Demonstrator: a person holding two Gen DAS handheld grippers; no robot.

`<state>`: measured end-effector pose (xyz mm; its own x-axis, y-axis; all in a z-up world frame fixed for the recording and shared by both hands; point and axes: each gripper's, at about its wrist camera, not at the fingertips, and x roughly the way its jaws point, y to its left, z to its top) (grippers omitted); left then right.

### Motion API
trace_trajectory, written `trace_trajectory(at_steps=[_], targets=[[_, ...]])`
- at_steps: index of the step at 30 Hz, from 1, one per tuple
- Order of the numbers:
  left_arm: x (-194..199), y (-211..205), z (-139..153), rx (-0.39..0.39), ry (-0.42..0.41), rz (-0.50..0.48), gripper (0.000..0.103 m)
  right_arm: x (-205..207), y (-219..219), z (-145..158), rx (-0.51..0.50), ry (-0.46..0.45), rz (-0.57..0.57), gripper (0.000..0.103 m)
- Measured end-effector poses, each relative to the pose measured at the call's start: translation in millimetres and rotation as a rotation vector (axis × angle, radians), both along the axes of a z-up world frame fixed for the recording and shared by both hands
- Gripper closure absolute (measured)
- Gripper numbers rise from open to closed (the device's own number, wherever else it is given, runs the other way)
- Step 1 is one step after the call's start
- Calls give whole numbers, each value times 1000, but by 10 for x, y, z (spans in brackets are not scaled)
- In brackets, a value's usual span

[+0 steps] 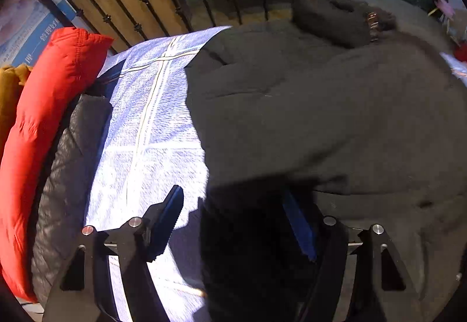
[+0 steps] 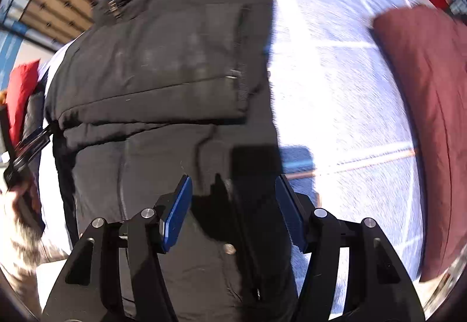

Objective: Fold large clothes

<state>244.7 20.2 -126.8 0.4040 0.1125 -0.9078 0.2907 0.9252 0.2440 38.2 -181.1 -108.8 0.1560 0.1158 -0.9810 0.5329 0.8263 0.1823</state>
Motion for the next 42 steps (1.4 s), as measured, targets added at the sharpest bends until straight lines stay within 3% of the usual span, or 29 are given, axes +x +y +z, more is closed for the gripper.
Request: trace_trajectory(at_steps=[5,7,9,10,15,20,22,24,26,29,31,35,39,42], targets=[[203,627,60,-236,-7,277,35,-113,-47,-14,2,11,-46,43],[193,884,-105,-267,36,377,34,-104,-41,-48,9,18,-54,43],[179,945,-232,-288,82,394,34,-72,-13,-58,15,19,-52,43],[167,919,-213,-286,72,377,35,-32,26,-78,15,21,-40,43],[76,539,-5,-128,23,175,36,330,270,-13,0,-32,55,43],[-231,614,299,-130,-43,184,35,903,596,96,-48,-128,193,43],[-301,660,453,-171,-79,200,35,1100,688,78,-38,-149,226,43],[-322,626,602,-239,-109,169,32,1234,746,13,-47,-142,252,43],[-289,420,667,-249,-124,86,28,1368,789,-104,-72,-114,276,43],[-98,-76,573,-200,-129,-66,26,1501,759,-296,-158,-48,301,43],[72,-323,354,-183,-57,-122,17,1569,681,-445,-171,-3,312,43],[331,-445,-187,-135,118,-89,7,1689,634,-576,-186,59,347,42],[370,-499,-284,-101,149,-105,5,1724,645,-595,-204,82,358,42],[313,-515,-231,-79,124,-118,5,1668,675,-581,-226,55,365,40]])
